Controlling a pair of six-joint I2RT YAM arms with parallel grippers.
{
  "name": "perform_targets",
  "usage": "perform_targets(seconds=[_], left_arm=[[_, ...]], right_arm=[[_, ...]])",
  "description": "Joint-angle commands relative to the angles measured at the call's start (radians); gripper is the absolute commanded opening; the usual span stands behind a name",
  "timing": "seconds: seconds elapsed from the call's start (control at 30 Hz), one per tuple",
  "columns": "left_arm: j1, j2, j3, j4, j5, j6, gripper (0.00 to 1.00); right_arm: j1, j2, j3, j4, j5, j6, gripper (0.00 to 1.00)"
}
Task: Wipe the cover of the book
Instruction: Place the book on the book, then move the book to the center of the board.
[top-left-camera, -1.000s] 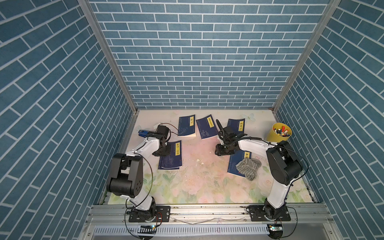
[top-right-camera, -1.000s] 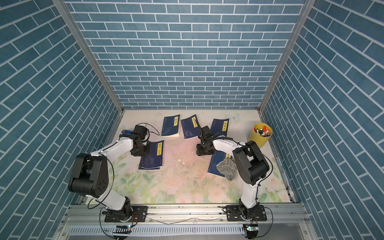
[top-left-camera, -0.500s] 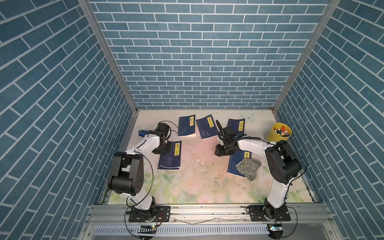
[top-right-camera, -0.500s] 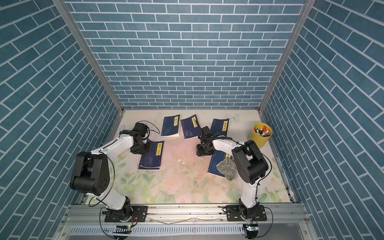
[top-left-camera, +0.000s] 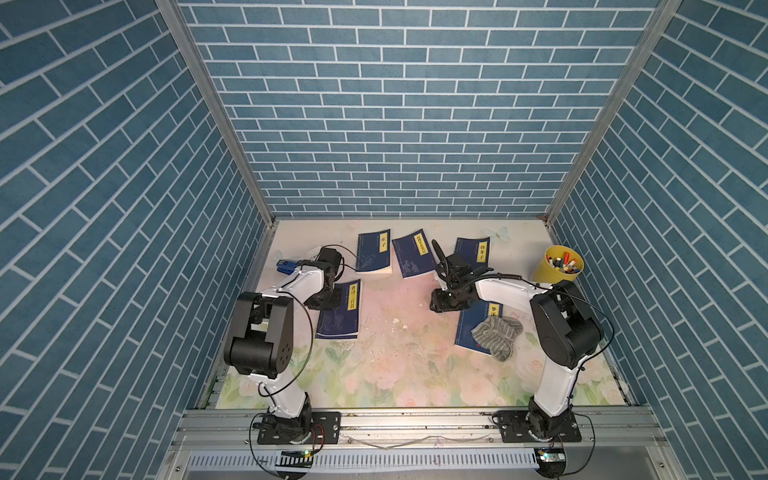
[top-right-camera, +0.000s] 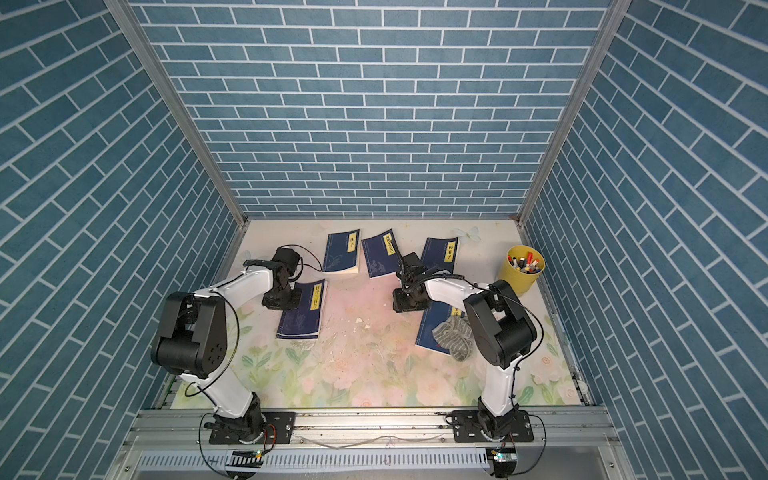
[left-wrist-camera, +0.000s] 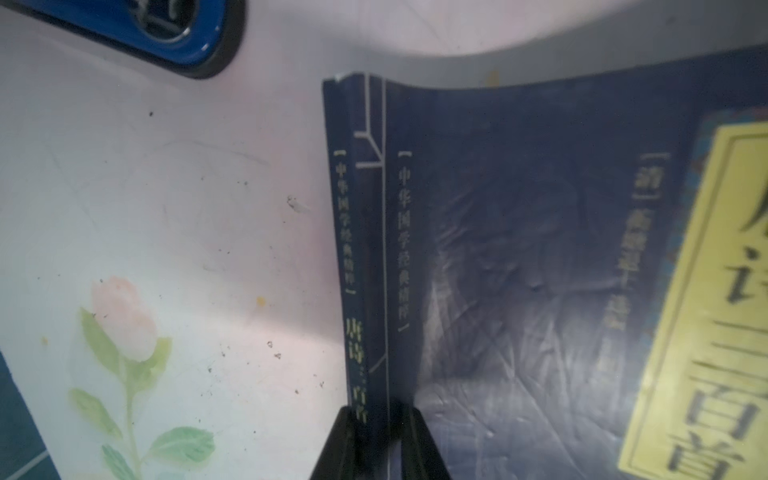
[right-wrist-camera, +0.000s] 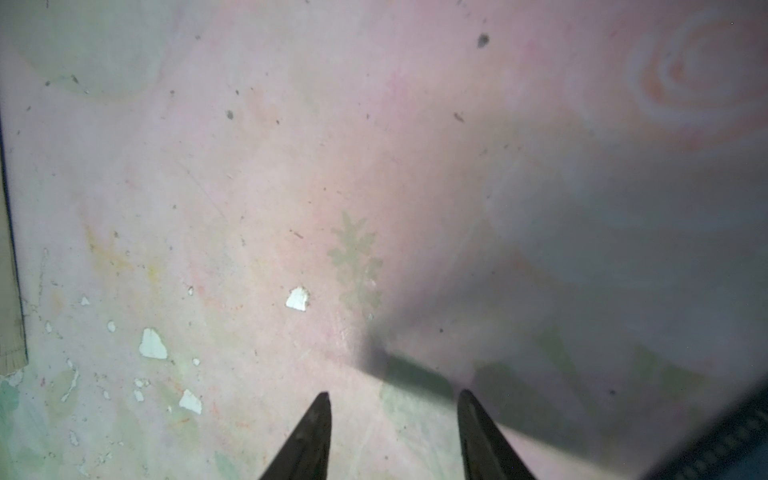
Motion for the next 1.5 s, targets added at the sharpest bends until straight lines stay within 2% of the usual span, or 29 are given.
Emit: perform_targets(seconds=[0.0, 0.13, 0.4, 0.53, 0.67, 0.83, 1.03, 1.17, 1.3, 1.47], left_arm=[[0.007, 0.043, -0.017, -0.027, -0.101, -0.003, 0.27], [0.007, 0.032, -0.013, -0.024, -0.13, -0.016, 0.43], [0.007, -0.04, 0.014, 0.029, -0.096, -0.059, 0.53], [0.004, -0.135, 0.023, 0.111, -0.005, -0.111, 0.57], [-0.029, -0.254, -0.04, 0.264, 0.135, -0.175, 0.63], [-0.137, -0.341, -0.156, 0.434, 0.195, -0.27, 0.69], [-0.345, -0.321, -0.21, 0.569, 0.178, -0.357, 0.7], [-0.468, -0.247, -0.195, 0.65, 0.192, -0.401, 0.71], [-0.543, -0.149, -0.144, 0.677, 0.189, -0.414, 0.71], [-0.611, -0.046, -0.106, 0.721, 0.201, -0.437, 0.71]], right_arm=[[-0.004, -0.02, -0.009, -0.01, -0.004, -0.03, 0.5], [-0.004, -0.028, -0.015, -0.007, -0.002, -0.03, 0.5], [-0.004, -0.093, -0.02, -0.055, 0.026, -0.037, 0.5], [-0.007, -0.164, -0.015, -0.134, 0.096, -0.044, 0.51], [-0.053, -0.229, -0.032, -0.213, 0.185, -0.015, 0.52], [-0.16, -0.377, -0.137, -0.256, 0.218, 0.039, 0.56], [-0.272, -0.523, -0.266, -0.312, 0.235, 0.114, 0.64], [-0.315, -0.563, -0.35, -0.292, 0.229, 0.157, 0.68], [-0.348, -0.573, -0.416, -0.26, 0.222, 0.182, 0.71], [-0.354, -0.522, -0.445, -0.212, 0.15, 0.18, 0.7]])
